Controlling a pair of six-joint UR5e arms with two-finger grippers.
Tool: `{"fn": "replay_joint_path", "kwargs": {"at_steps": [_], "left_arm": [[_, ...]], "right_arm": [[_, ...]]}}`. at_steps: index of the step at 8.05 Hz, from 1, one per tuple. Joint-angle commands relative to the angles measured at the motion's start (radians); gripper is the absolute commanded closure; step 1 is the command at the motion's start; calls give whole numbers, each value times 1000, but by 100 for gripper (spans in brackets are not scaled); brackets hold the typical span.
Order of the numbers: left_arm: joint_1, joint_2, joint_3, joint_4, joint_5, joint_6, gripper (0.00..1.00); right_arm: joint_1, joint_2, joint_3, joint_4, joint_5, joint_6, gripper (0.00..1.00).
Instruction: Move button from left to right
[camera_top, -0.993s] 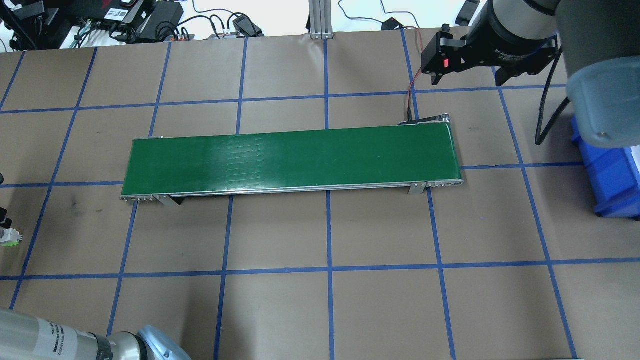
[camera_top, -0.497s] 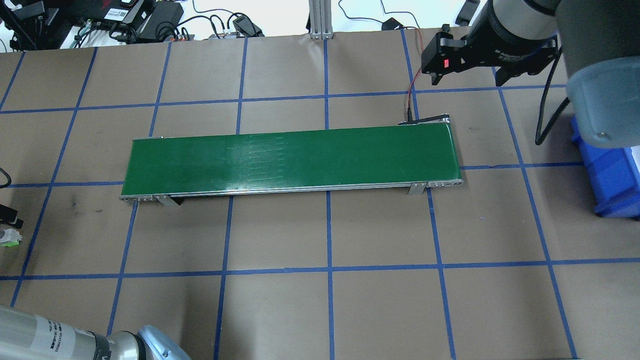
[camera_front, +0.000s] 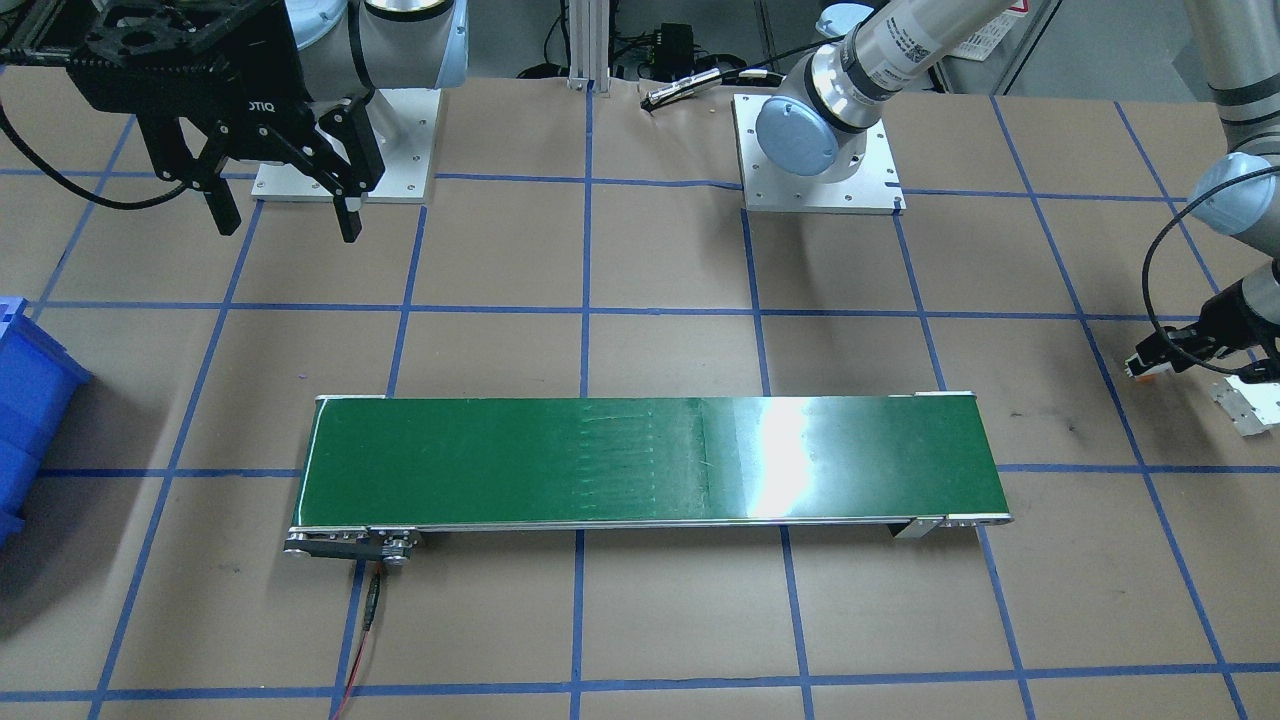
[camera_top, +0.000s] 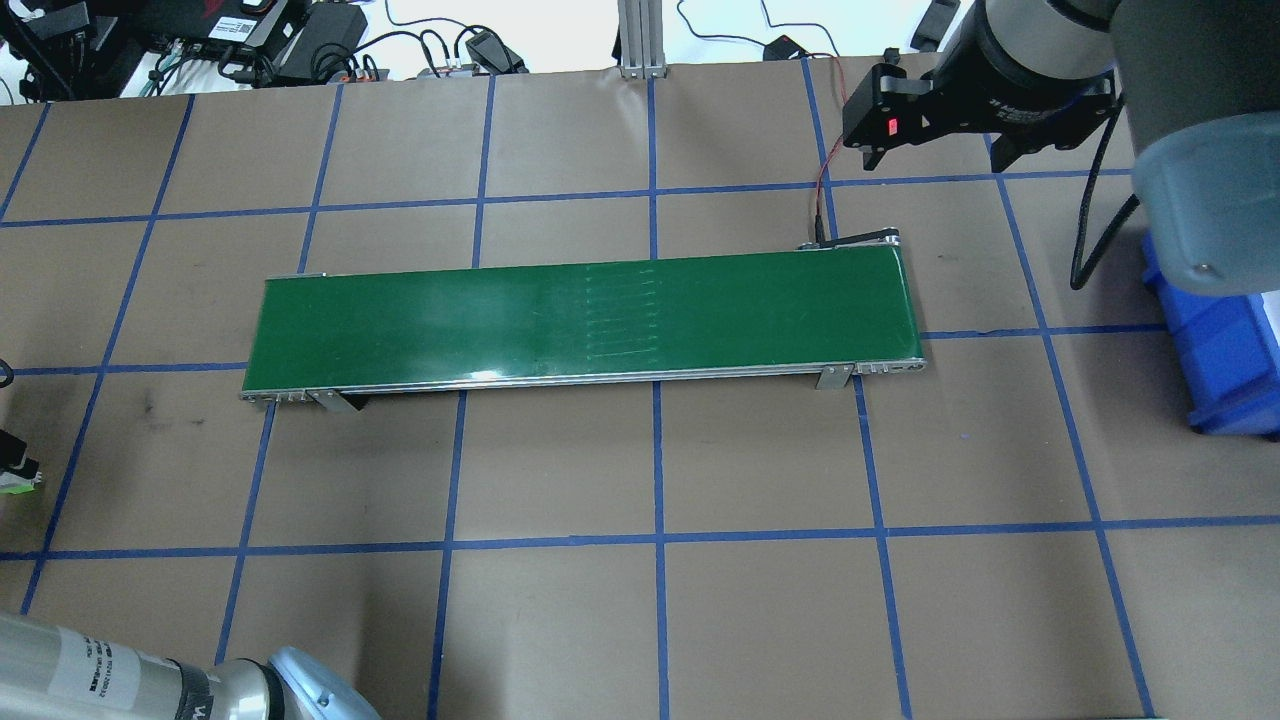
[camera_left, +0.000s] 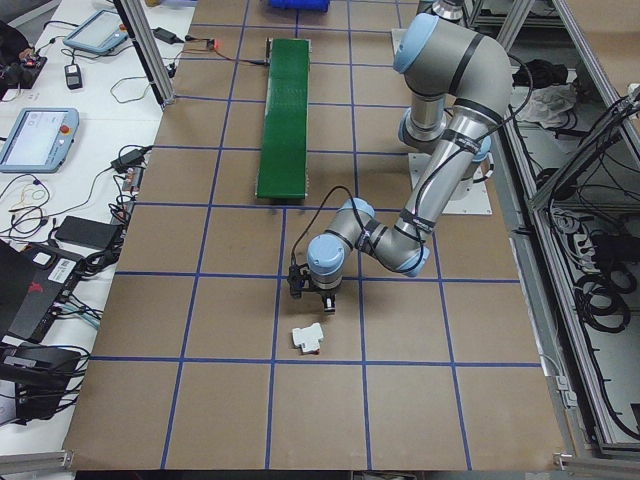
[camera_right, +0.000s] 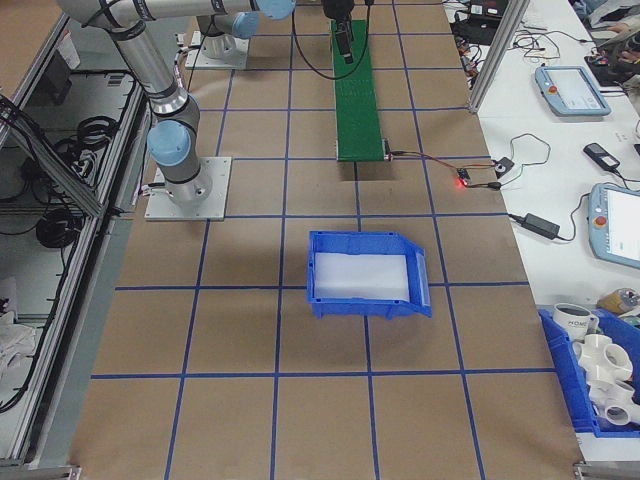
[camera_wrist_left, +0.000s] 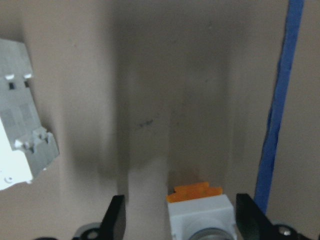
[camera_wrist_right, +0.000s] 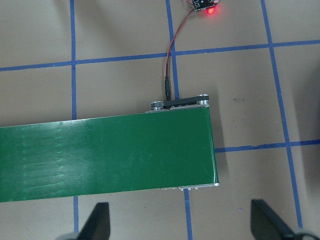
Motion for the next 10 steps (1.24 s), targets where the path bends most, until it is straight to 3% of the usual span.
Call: {"fn": "replay_joint_path", "kwargs": {"at_steps": [1, 4, 5, 8, 10], "left_arm": [[4, 15, 1, -5, 3, -2, 61], [-16, 58, 16, -33, -15, -7, 78], [-69, 87, 15, -47, -110, -11, 78], [-369, 220, 15, -80, -140, -111, 79], [-562, 253, 8, -91, -132, -331, 79]], "right_arm": [[0, 0, 0, 0, 0, -2, 0], [0, 0, 0, 0, 0, 0, 0], [0, 0, 0, 0, 0, 0, 0], [0, 0, 0, 0, 0, 1, 0], [0, 0, 0, 0, 2, 1, 0]]}}
